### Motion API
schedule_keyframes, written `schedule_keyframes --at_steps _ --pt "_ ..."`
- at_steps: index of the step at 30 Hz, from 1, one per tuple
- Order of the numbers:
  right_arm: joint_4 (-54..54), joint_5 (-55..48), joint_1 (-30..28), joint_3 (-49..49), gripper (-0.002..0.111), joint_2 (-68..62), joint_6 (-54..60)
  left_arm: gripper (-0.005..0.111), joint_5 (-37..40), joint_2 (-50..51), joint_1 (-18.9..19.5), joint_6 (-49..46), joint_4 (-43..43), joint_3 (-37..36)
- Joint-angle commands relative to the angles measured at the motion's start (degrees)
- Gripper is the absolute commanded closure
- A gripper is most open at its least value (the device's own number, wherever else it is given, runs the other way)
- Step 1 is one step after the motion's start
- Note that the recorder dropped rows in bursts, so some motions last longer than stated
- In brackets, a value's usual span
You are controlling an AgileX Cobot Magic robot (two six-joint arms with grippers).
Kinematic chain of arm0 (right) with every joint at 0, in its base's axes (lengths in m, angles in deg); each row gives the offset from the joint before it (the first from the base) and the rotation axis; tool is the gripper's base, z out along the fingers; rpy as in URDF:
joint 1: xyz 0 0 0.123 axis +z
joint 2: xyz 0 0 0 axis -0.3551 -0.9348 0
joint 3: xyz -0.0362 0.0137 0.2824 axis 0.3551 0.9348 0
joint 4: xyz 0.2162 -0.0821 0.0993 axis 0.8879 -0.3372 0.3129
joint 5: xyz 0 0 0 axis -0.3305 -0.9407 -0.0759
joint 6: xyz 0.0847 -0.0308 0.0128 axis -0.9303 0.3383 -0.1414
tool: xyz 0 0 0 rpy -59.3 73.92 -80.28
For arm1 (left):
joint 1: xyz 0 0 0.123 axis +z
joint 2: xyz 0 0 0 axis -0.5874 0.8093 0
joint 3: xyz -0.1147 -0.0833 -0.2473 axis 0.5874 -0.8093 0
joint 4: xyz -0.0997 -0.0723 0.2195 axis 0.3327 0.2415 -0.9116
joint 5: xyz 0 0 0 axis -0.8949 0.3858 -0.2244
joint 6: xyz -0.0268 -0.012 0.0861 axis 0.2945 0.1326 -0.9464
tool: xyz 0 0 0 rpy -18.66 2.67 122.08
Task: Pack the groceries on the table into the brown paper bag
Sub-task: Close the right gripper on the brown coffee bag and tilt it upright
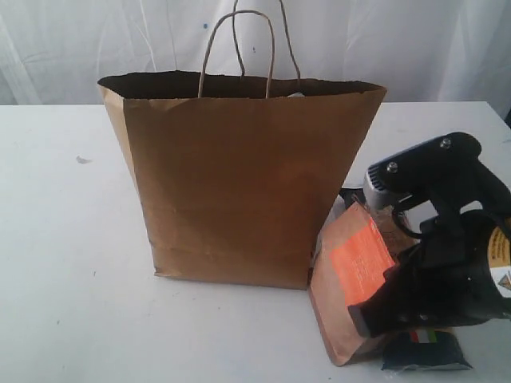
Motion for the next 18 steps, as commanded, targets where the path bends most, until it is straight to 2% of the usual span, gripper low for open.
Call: schedule_keyframes --at_steps 1,13,18 --pt "0.0 -6.2 2.7 0.6 0.108 1.5 0.8 0.107 -0.2 -0.2 0.1 0.2 0.0 -0.3" --pt "-1.3 -13.2 3.2 0.3 0.108 6.7 1.9 0.107 -0.2 -0.2 0.1 0.2 0.0 -0.3" --pt "0.4 -13.0 3.2 0.3 0.108 6.7 4.2 0.107 -0.2 -0.2 0.1 0.2 0.0 -0.3"
